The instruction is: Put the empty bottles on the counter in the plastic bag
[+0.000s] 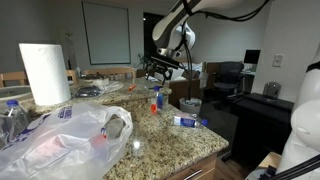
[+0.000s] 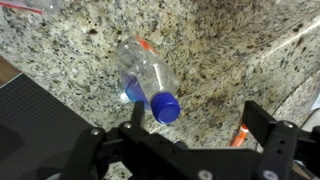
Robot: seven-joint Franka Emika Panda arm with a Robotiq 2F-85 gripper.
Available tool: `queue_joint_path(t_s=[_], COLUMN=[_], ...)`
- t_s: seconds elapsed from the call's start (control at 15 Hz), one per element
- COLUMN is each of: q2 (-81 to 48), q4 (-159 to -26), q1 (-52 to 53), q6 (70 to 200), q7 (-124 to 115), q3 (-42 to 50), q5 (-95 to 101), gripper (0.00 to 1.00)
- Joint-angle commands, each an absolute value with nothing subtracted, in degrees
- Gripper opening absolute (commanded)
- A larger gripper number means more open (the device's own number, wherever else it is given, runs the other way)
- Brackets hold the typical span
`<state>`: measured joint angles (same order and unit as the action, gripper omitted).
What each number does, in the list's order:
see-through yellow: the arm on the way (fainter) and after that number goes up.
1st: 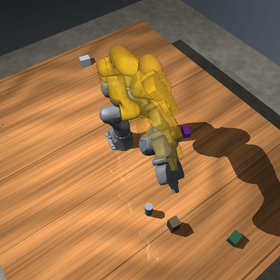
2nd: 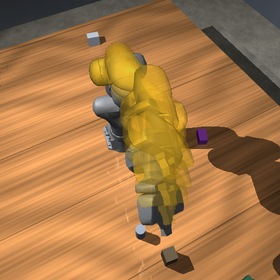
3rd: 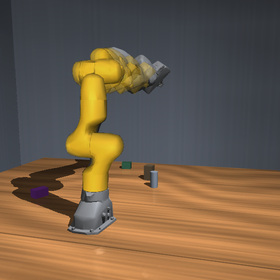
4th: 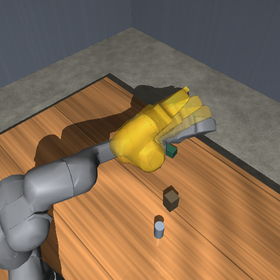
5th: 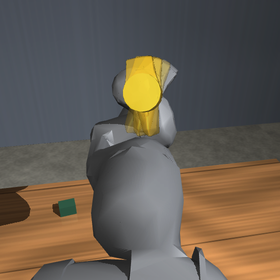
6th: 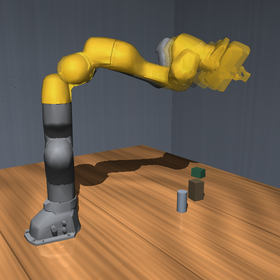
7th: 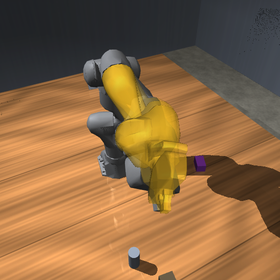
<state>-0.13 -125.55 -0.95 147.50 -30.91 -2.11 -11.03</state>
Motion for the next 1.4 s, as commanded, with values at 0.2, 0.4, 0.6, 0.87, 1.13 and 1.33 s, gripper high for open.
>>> queue_joint_path(t_s=[0.2, 0.4, 0.6, 0.87, 1.13, 1.33], q2=[-4.47, -6.18, -8.18, -11.06, -12.89, -13.2], q4=[-116.52, -113.82, -111.37, -109.25, -108.19, -107.94], q1=[0.28, 0.4, 0.26, 0.05, 0.11, 0.21], q6=[133.39, 129.6, 127.82, 127.61, 127.23, 126.76], q7=[-39.91, -39.58, -39.49, -38.77, -37.68, -37.56], q3=[-0.94, -0.71, -0.09, 1.08, 1.54, 1.52], q5=[-3.89, -4.55, -4.59, -5.57, -6.95, -7.65], gripper=[1.0, 1.0, 1.0, 1.0, 0.67, 0.47])
